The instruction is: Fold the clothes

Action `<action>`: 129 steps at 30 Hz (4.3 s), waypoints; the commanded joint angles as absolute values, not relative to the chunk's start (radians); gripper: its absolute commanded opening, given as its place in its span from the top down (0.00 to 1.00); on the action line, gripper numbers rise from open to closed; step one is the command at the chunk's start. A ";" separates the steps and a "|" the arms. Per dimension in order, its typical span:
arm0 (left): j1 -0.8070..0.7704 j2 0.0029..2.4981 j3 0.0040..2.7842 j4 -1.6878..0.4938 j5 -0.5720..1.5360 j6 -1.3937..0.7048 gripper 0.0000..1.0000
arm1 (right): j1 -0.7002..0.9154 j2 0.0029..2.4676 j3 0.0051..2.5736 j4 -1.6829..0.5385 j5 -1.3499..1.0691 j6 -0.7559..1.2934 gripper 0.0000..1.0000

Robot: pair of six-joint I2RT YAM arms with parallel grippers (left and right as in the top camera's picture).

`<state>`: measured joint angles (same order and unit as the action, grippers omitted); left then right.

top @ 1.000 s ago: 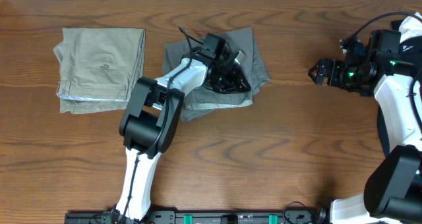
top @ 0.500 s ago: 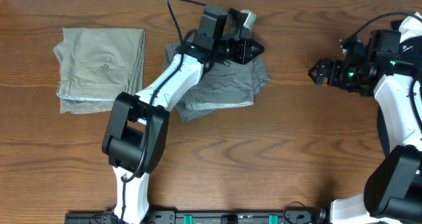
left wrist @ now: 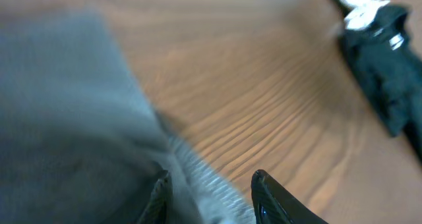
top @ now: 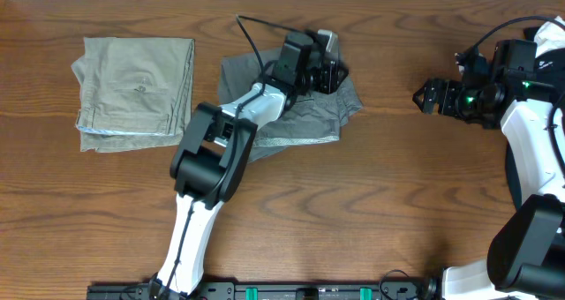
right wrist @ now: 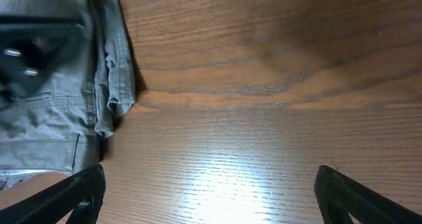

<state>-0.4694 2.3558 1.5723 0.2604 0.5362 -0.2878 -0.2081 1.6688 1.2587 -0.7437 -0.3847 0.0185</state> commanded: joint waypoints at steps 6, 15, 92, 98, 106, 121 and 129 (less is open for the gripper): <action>-0.466 2.375 1.573 0.305 0.642 -0.286 0.63 | -0.210 1.670 1.262 -0.744 -0.385 0.029 0.01; -0.414 2.113 1.573 0.154 0.654 -0.289 0.69 | -0.210 1.670 1.262 -0.744 -0.385 0.029 0.01; -0.259 1.753 1.179 -0.626 0.075 -0.514 0.50 | -0.210 1.670 1.262 -0.744 -0.385 0.029 0.01; -0.266 1.753 1.179 -0.608 0.074 -0.514 0.31 | -0.210 1.670 1.262 -0.744 -0.385 0.029 0.01; -0.278 1.800 1.179 -0.604 0.074 -0.514 0.21 | -0.210 1.670 1.262 -0.744 -0.385 0.029 0.01; -0.331 1.933 1.179 -0.566 0.074 -0.514 0.10 | -0.210 1.670 1.262 -0.744 -0.385 0.029 0.01; -0.332 1.942 1.179 -0.563 0.074 -0.514 0.10 | -0.210 1.670 1.262 -0.744 -0.385 0.029 0.01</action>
<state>-0.3252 1.9079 1.1839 -0.5594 0.0776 -0.5198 -0.2081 1.6688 1.2587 -0.7437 -0.3843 0.0189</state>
